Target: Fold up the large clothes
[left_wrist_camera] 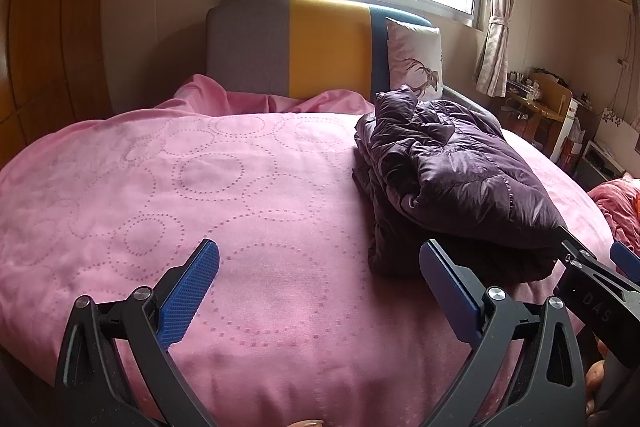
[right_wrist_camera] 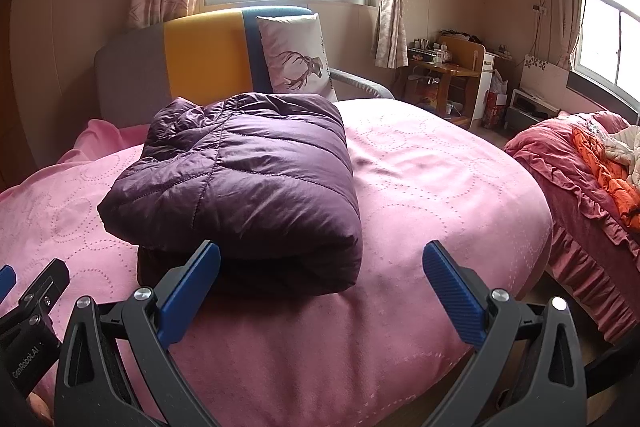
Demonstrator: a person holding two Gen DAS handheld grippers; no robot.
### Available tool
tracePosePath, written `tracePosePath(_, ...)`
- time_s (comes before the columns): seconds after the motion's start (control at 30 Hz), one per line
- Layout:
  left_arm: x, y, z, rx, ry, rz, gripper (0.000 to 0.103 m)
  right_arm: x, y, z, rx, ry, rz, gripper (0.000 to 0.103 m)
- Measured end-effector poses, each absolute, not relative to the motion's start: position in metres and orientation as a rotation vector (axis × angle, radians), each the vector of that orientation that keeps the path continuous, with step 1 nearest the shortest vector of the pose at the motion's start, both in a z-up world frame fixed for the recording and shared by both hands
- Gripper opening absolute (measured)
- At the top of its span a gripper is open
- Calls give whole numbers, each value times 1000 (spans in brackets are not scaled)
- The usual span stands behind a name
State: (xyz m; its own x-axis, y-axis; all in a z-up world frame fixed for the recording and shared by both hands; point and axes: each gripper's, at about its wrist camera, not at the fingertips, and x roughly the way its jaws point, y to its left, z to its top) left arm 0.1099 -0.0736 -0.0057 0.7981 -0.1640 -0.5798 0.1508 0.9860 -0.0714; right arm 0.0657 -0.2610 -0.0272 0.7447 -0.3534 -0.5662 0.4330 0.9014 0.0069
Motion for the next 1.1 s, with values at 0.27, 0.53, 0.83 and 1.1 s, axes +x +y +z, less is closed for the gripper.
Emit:
tracePosePath(0.27,108,-75,-4,-14,620,-178,99,66,-262,-26,142,591,-428,101)
tracePosePath(0.53,109,-76,-5,-6,623,-182,99,66,-261,-26,139,596,-423,101)
tracePosePath(0.83,111,-72,-10,-13,636,-162,99,66,-260,-28,141,599,-420,101)
tracePosePath(1.1,114,-73,-17,-24,673,-166,99,69,-262,-31,147,604,-426,101)
